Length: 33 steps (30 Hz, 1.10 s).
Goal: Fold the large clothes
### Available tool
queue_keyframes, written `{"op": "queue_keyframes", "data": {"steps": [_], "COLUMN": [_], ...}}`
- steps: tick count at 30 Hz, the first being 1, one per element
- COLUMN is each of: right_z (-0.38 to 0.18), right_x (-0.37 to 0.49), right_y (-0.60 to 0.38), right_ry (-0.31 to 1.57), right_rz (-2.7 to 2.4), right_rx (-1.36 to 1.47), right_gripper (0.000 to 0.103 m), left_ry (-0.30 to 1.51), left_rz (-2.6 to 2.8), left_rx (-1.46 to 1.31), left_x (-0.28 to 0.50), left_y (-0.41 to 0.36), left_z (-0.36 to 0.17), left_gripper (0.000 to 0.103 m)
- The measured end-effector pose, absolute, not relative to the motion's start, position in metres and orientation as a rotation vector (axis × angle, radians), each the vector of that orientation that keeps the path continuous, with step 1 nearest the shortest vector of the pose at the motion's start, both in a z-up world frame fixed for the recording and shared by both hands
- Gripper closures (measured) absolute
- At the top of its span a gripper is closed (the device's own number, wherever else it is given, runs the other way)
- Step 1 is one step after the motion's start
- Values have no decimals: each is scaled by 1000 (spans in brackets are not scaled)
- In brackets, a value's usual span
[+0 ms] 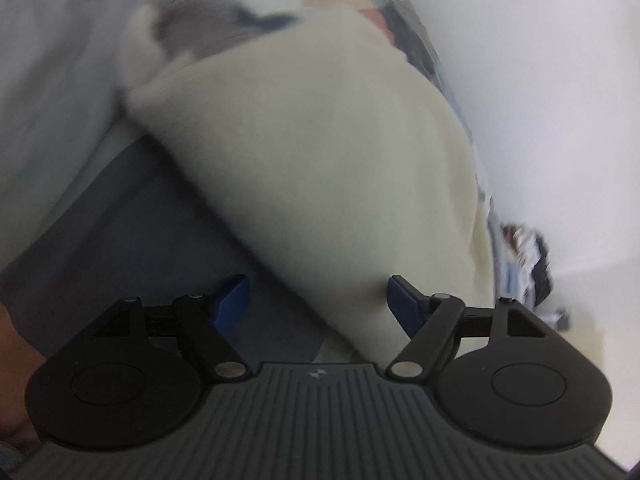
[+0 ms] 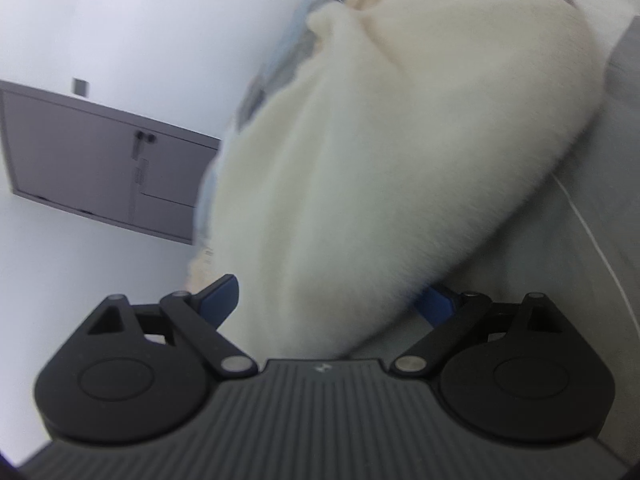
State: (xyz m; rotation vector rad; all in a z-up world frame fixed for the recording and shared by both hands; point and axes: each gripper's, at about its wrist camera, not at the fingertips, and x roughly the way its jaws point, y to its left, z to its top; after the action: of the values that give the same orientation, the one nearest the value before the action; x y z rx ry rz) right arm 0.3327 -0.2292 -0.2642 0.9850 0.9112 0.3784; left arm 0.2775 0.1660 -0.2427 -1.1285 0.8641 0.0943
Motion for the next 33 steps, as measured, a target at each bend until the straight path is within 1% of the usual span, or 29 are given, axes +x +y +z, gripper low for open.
{"op": "queue_keyframes", "data": {"steps": [5,9,16,18,19,20,21,22,23,24,25,26,27,28,30,33], "right_z": [-266,-271,-279,-280,-280,-279,-278,-277,-275,-273,-271,-269,-265,-261,-250,-229], "right_x": [334,329,329,336,340,342,343,344,345,342,341,340,341,340,341,335], "right_y": [-230,-243,-254,-252,-249,-248,-246,-244,-242,-244,-245,-246,-244,-244,-238,-233], "right_ry": [924,899,853,845,841,835,838,847,851,851,844,836,823,809,780,688], "right_rz": [358,292,187,171,173,175,176,177,179,183,188,194,200,210,235,290], "right_rx": [1008,1074,1107,1093,1083,1068,1048,1020,982,949,930,923,912,891,809,725], "right_gripper": [9,10,10,8,9,15,21,26,33,37,46,56,60,65,68,71], "left_ry": [822,767,736,721,721,719,718,718,715,711,706,698,687,672,642,584], "left_rz": [116,151,179,175,176,176,183,194,201,206,210,210,209,208,207,196], "left_rx": [-1166,-1224,-1303,-1325,-1332,-1332,-1321,-1300,-1279,-1259,-1235,-1208,-1179,-1153,-1114,-1070], "left_x": [278,272,276,274,275,274,275,275,275,277,280,279,278,278,278,271], "left_y": [173,184,192,192,192,193,193,193,194,193,194,193,190,188,184,180], "left_z": [-246,-251,-260,-264,-265,-267,-266,-265,-262,-260,-257,-253,-248,-244,-234,-218], "left_gripper": [24,24,26,29,30,33,39,42,47,52,55,61,66,68,72,74]}}
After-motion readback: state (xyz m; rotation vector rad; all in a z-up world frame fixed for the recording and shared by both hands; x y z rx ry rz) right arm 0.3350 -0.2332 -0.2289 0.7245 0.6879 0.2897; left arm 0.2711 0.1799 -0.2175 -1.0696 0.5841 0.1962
